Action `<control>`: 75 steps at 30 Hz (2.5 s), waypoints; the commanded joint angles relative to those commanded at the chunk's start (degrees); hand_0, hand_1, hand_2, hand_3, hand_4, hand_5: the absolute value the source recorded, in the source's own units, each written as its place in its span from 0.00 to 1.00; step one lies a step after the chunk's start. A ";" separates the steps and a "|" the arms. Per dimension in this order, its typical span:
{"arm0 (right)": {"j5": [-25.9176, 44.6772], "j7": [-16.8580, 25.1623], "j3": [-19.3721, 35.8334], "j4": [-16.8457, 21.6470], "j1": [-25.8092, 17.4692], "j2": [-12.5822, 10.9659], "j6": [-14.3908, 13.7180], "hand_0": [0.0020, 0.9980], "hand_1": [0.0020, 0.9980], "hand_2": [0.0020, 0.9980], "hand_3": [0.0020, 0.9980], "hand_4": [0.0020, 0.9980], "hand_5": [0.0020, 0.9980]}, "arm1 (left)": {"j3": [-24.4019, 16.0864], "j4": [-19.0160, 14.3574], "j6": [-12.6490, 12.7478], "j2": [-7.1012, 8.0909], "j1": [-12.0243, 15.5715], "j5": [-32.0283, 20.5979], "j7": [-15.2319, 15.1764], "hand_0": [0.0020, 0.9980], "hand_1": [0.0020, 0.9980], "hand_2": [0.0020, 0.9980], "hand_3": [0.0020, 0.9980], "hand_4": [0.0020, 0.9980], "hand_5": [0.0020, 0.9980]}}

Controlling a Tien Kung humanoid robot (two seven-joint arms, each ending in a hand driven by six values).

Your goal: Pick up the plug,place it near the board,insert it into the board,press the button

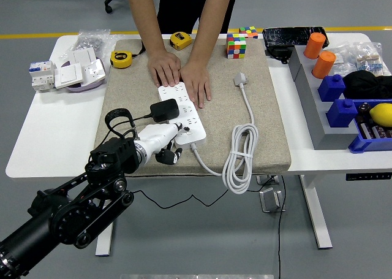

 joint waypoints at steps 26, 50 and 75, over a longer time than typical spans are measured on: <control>-0.03 -0.04 0.00 0.00 -0.07 -0.17 -0.10 0.97 0.92 0.86 0.86 1.00 0.92 | 1.79 0.06 -1.29 0.56 -0.22 -0.58 0.42 0.14 0.04 0.16 0.88 0.45 0.07; 0.20 0.03 0.24 0.00 0.28 -0.04 -0.15 0.97 0.92 0.86 0.86 1.00 0.92 | 0.53 -4.92 -1.79 0.95 -0.75 1.12 0.78 0.14 0.03 0.16 0.85 0.45 0.07; 0.13 -0.02 -0.45 0.00 0.35 0.00 -0.05 0.97 0.92 0.86 0.86 1.00 0.92 | -11.04 3.61 13.23 -3.95 -4.37 -48.92 -28.01 1.00 1.00 1.00 1.00 1.00 0.38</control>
